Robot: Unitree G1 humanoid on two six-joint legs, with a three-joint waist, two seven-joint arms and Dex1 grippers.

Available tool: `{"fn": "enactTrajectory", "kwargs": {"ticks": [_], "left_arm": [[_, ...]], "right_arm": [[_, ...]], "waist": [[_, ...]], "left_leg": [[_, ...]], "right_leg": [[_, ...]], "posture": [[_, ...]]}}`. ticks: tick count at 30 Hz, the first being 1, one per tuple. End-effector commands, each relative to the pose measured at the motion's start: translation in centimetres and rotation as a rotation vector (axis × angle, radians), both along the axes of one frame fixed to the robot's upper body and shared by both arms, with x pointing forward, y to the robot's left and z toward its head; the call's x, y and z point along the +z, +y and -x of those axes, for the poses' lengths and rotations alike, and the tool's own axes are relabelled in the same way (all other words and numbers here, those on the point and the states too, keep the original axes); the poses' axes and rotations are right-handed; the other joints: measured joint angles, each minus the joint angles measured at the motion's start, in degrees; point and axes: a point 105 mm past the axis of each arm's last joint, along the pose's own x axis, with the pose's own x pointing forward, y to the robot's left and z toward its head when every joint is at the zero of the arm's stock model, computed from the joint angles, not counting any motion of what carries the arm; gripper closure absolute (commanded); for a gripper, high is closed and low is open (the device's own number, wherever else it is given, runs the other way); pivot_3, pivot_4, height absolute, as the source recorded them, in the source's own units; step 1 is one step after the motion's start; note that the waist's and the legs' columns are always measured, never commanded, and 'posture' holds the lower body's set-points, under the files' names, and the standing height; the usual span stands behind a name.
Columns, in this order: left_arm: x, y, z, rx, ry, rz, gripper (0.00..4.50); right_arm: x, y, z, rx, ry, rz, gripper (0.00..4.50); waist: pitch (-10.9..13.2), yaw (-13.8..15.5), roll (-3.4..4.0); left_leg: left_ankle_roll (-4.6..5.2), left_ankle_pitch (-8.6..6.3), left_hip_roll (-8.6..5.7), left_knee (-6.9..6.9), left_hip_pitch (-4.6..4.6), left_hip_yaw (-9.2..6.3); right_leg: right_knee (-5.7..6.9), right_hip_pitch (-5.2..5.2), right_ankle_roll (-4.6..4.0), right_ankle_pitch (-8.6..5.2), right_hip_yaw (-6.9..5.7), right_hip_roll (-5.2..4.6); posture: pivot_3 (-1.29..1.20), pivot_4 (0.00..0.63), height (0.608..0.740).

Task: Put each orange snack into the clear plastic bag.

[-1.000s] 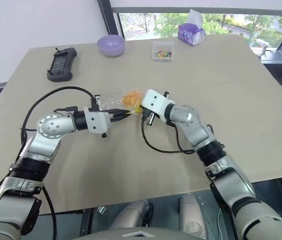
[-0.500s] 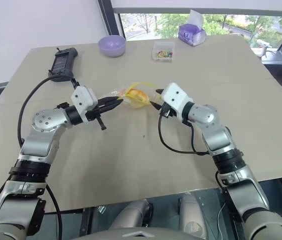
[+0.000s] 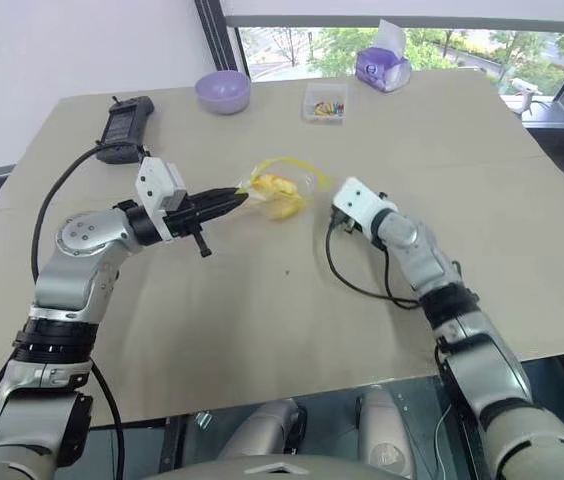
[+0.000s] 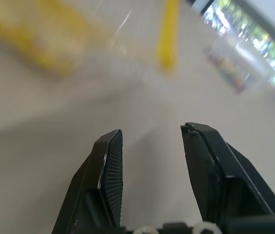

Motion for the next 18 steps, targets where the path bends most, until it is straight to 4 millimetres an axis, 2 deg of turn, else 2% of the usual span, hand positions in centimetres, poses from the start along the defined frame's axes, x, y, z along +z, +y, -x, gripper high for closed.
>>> {"fn": "enactTrajectory", "kwargs": {"ticks": [1, 10, 18], "left_arm": [[0.6, 0.2, 1.1, -0.027, -0.048, -0.054, 4.5], [-0.3, 0.6, 1.8, -0.024, -0.05, -0.111, 4.5], [-1.0, 0.5, 2.3, -0.044, -0.052, -0.145, 4.5]], "right_arm": [[1.9, 0.1, 0.0, 0.051, -0.08, -0.013, 2.41], [2.1, 1.2, 2.7, 0.265, -0.103, 0.061, 2.41], [2.5, 2.0, 2.3, 0.326, -0.107, 0.09, 2.41]], "waist": [[0.0, 0.0, 0.0], [0.0, -0.4, 0.01], [0.0, -0.4, 0.01]], "left_leg": [[0.0, 0.0, 0.0, -0.02, 0.0, -0.03], [0.0, 0.0, 0.0, -0.05, 0.0, -0.03], [0.0, 0.0, 0.01, -0.04, 0.02, -0.02]], "right_leg": [[-0.02, 0.0, 0.0, 0.0, -0.02, 0.0], [-0.03, 0.0, 0.0, 0.0, -0.02, 0.01], [0.01, 0.01, 0.0, 0.0, -0.01, 0.02]], "posture": [[0.0, 0.15, 0.74], [0.0, 0.15, 0.74], [0.0, 0.15, 0.74]]}}
